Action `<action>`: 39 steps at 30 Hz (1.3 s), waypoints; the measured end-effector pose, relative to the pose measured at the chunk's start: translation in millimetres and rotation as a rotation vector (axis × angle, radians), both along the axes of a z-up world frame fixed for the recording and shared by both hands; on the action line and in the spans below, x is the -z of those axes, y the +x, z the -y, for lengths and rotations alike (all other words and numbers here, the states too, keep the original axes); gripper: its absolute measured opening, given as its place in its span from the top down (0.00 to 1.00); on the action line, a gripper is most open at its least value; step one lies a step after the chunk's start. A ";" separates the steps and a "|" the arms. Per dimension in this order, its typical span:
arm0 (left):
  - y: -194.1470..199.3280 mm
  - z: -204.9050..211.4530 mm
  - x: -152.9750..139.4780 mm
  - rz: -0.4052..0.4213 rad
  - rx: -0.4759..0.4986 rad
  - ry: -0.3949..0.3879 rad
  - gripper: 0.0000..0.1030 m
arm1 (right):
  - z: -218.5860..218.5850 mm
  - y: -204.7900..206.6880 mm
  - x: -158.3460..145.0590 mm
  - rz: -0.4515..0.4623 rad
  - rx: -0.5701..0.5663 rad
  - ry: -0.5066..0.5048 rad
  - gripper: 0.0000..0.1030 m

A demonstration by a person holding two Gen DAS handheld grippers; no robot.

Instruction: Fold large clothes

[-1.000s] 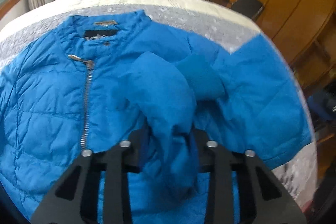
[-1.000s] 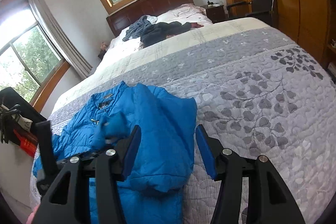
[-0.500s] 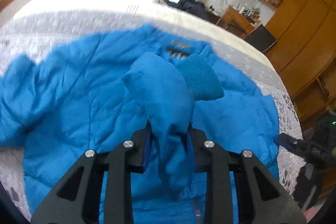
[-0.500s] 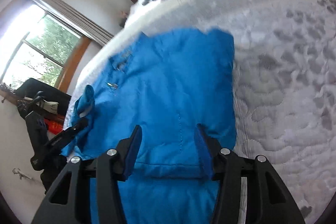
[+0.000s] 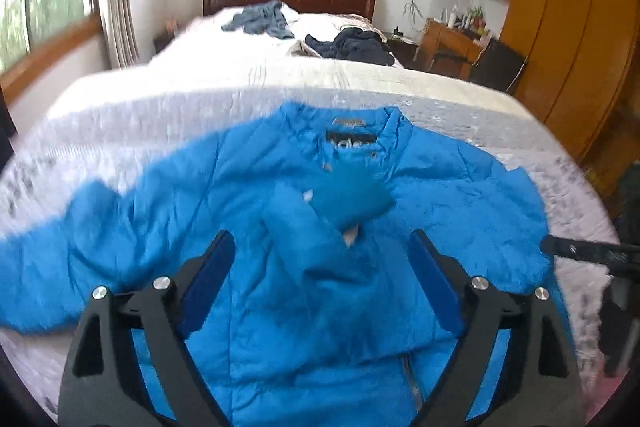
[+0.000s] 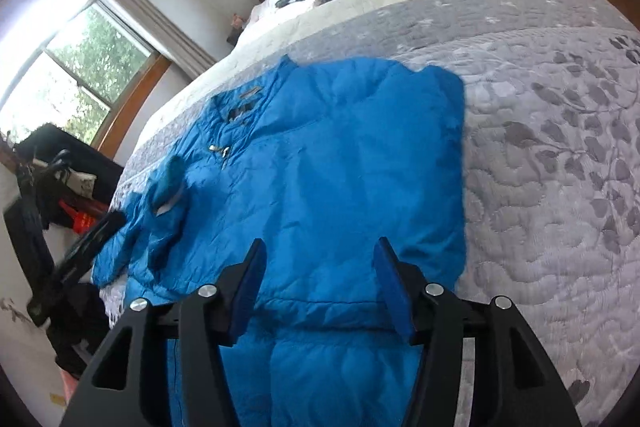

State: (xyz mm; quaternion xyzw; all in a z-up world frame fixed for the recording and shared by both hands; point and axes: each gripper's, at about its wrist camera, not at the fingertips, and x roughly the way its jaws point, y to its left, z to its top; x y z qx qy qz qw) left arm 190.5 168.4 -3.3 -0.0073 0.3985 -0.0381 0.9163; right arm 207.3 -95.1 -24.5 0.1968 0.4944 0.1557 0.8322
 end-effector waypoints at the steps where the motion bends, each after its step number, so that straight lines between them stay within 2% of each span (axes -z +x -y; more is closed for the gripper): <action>1: 9.8 9.0 4.0 -0.024 -0.004 0.024 0.15 | -1.0 -0.5 1.5 -0.004 -0.004 -0.003 0.45; 4: 34.2 30.3 21.4 -0.093 -0.023 0.108 0.18 | -0.3 2.9 8.5 -0.021 0.002 -0.007 0.45; 6: 43.7 37.1 34.8 -0.137 -0.024 0.151 0.34 | 3.2 4.0 10.5 -0.026 0.004 0.006 0.45; 7: 45.7 37.7 38.8 -0.143 -0.032 0.168 0.37 | 4.3 4.1 10.6 -0.024 0.006 0.006 0.45; 8: 47.6 38.0 42.3 -0.142 -0.045 0.190 0.47 | 5.4 3.2 10.1 -0.023 0.007 0.004 0.45; 9: 47.0 36.1 43.7 -0.140 -0.048 0.194 0.51 | 5.5 3.0 10.5 -0.024 0.006 0.003 0.45; 11: 44.6 27.2 42.0 -0.132 -0.049 0.157 0.60 | 4.5 3.6 12.0 -0.026 0.004 -0.001 0.45; 12: 41.4 18.9 37.9 -0.127 -0.050 0.118 0.64 | 4.4 3.2 12.4 -0.026 0.003 -0.004 0.45; 16: 24.6 -24.0 18.1 -0.097 -0.064 -0.048 0.68 | 4.1 5.0 14.4 -0.031 0.001 0.003 0.45; 18: 10.9 -51.0 10.1 -0.088 -0.070 -0.115 0.77 | 4.8 4.9 14.6 -0.031 0.002 0.007 0.45; 23: -26.9 -128.1 -0.9 -0.046 -0.188 -0.138 0.76 | 4.5 5.6 14.2 -0.033 0.004 0.003 0.45; 26: -35.7 -144.3 -7.2 -0.026 -0.221 -0.117 0.75 | 0.8 2.5 6.7 -0.027 0.006 -0.012 0.44; 29: -40.8 -127.4 -14.9 -0.014 -0.154 -0.146 0.62 | -7.4 -4.9 -7.9 0.008 -0.021 -0.003 0.44; 30: -38.8 -117.3 -14.6 -0.019 -0.127 -0.149 0.60 | -10.3 -7.4 -11.0 0.015 -0.025 -0.009 0.44; 34: -23.4 -79.0 5.9 -0.096 -0.020 -0.180 0.60 | -19.8 -9.4 -10.6 0.018 -0.051 -0.032 0.44; 37: -10.3 -70.8 34.8 -0.152 -0.032 -0.144 0.60 | -17.1 -2.5 4.2 -0.017 -0.033 -0.059 0.45; 39: -2.1 -75.5 53.4 -0.177 -0.048 -0.139 0.61 | -11.4 4.5 17.8 -0.041 -0.030 -0.029 0.45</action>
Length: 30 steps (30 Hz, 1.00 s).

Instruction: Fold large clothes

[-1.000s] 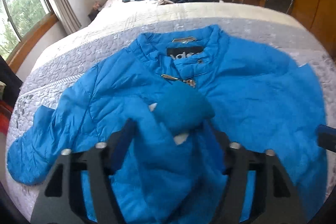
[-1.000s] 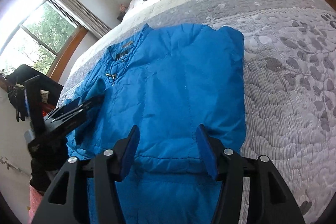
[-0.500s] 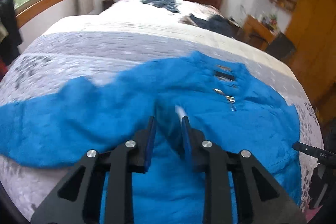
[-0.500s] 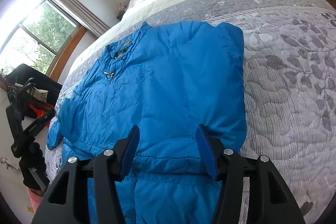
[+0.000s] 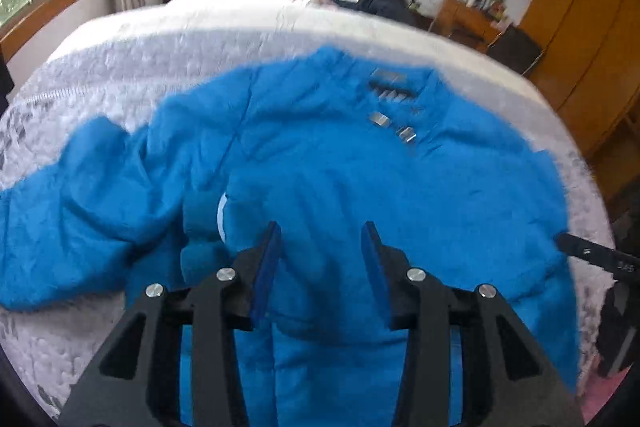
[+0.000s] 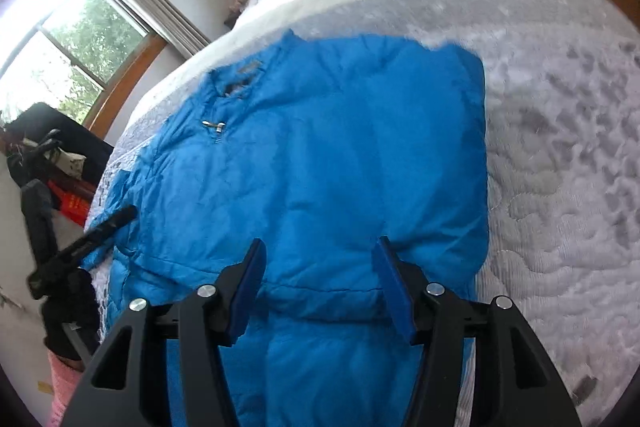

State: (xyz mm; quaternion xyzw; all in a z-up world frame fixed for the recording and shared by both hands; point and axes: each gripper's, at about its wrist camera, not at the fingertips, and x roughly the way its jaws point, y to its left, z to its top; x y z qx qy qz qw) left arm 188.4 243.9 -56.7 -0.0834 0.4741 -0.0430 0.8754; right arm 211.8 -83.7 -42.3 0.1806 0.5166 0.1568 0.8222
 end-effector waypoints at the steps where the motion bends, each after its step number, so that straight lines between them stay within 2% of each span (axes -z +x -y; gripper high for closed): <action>1: 2.1 -2.0 3.9 0.009 -0.002 0.001 0.61 | 2.3 2.0 4.5 -0.004 0.002 0.020 0.45; 4: 7.9 -2.2 5.1 0.048 -0.007 0.010 0.61 | 6.4 6.5 14.6 0.004 0.002 0.052 0.46; 7: 10.8 2.3 4.5 0.064 -0.010 0.021 0.61 | 4.3 4.8 14.9 0.022 -0.001 0.036 0.46; 11: -7.2 -10.6 -11.2 0.070 0.004 -0.044 0.60 | 1.1 -3.9 1.0 0.038 0.000 0.004 0.45; 13: -22.1 -23.5 -21.1 0.090 0.009 -0.060 0.57 | -0.4 -9.7 -10.4 0.049 -0.009 0.016 0.43; 15: -47.8 -45.1 -33.6 0.119 -0.013 -0.068 0.45 | -6.0 -17.0 -21.8 0.063 -0.028 0.021 0.42; 16: -55.7 -53.6 -36.7 0.127 -0.026 -0.067 0.43 | -9.9 -20.6 -26.3 0.066 -0.040 0.022 0.41; 18: -83.6 -83.6 -42.7 0.146 -0.076 -0.055 0.36 | -19.5 -25.7 -32.7 0.072 -0.067 0.022 0.40; 21: -118.5 -135.4 -39.6 0.126 -0.186 -0.052 0.31 | -39.4 -31.7 -36.8 0.067 -0.111 0.009 0.38; 27: -174.4 -248.6 -14.1 0.053 -0.472 -0.103 0.31 | -85.2 -43.0 -30.6 0.038 -0.215 -0.035 0.37; 30: -188.9 -292.5 -1.3 0.043 -0.571 -0.171 0.32 | -107.4 -45.9 -24.9 0.018 -0.267 -0.056 0.37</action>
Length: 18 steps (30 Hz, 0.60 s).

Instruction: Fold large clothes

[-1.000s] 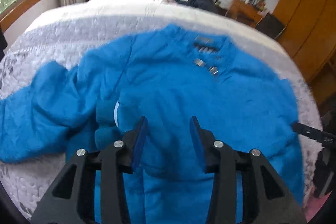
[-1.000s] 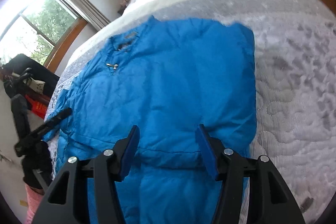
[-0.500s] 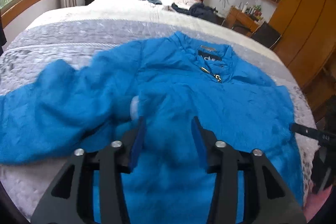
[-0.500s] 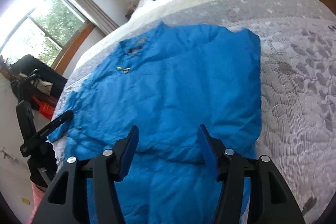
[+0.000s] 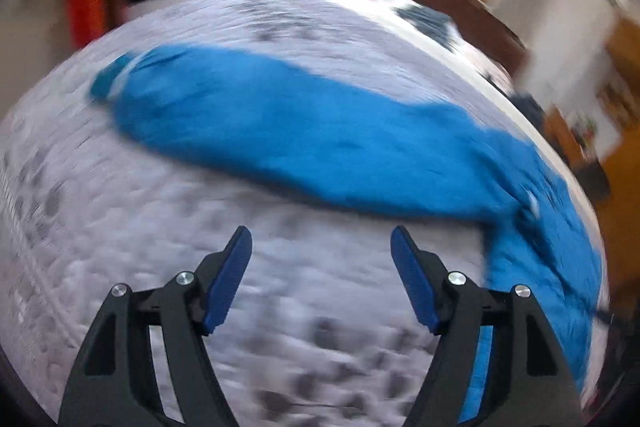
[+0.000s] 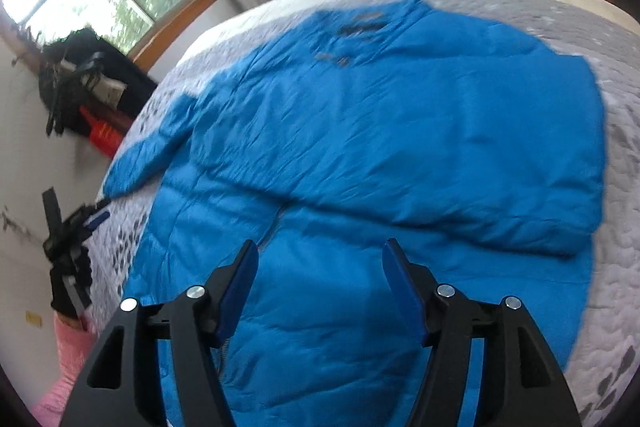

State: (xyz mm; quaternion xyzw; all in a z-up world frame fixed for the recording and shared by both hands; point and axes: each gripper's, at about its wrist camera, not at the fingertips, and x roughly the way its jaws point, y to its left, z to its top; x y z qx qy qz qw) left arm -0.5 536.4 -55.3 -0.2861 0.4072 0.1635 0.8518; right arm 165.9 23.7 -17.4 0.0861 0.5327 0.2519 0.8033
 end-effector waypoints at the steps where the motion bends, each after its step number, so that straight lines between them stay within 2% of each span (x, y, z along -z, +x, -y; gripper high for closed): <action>1: -2.1 -12.6 4.0 0.009 -0.023 -0.028 0.32 | -7.4 -1.3 1.9 -0.001 -0.013 -0.014 0.37; 6: 6.9 -59.2 22.2 0.068 -0.104 -0.152 0.35 | -25.1 -4.1 10.0 0.000 -0.036 -0.059 0.36; 10: 17.7 -81.6 27.6 0.110 -0.148 -0.194 0.36 | -24.6 -2.4 13.4 -0.001 -0.030 -0.059 0.36; 13: 25.6 -93.1 29.3 0.121 -0.176 -0.199 0.42 | -23.3 0.4 16.5 -0.007 -0.025 -0.060 0.36; 15: 31.5 -100.0 30.7 0.113 -0.201 -0.182 0.57 | -23.5 2.2 19.5 -0.012 -0.022 -0.058 0.36; 16: 32.1 -101.3 30.6 0.106 -0.212 -0.177 0.60 | -23.4 2.5 20.6 -0.013 -0.022 -0.058 0.36; 18: 31.3 -106.3 30.6 0.109 -0.240 -0.184 0.78 | -23.5 2.5 22.1 -0.011 -0.024 -0.059 0.35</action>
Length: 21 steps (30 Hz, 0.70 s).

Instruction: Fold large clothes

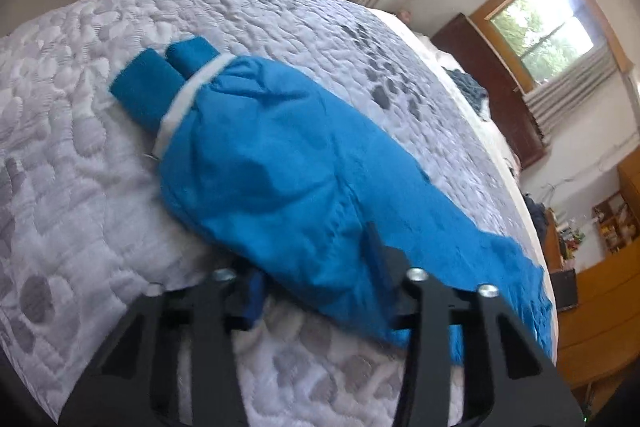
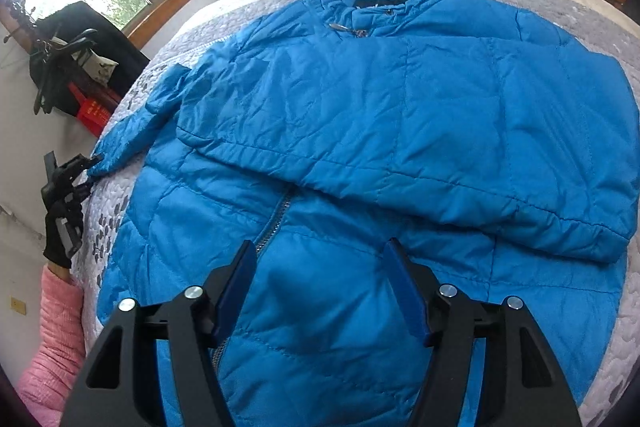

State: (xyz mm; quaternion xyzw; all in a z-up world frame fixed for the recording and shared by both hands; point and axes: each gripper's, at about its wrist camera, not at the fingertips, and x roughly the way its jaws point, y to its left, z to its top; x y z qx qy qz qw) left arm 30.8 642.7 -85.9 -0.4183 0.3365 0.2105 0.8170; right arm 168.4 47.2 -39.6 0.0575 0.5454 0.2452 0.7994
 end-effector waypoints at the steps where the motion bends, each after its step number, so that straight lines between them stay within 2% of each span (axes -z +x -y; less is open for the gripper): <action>1: -0.4 -3.1 0.5 0.005 -0.009 -0.005 0.81 | -0.1 -0.4 0.0 0.001 -0.001 0.000 0.35; 4: -1.8 -1.4 -6.3 0.017 -0.016 0.013 0.92 | 1.4 -1.2 -0.7 0.002 -0.002 0.002 0.35; 6: -3.4 7.7 -18.2 0.029 -0.008 0.064 0.96 | 2.6 -2.0 -1.6 0.003 0.001 0.003 0.35; 13: 0.3 56.5 -77.0 0.123 0.067 0.224 0.98 | 15.7 -8.7 -10.9 0.022 0.021 0.005 0.36; 21: 30.4 156.8 -132.9 0.212 0.266 0.350 0.98 | 46.3 -18.1 -20.6 0.054 0.073 0.004 0.36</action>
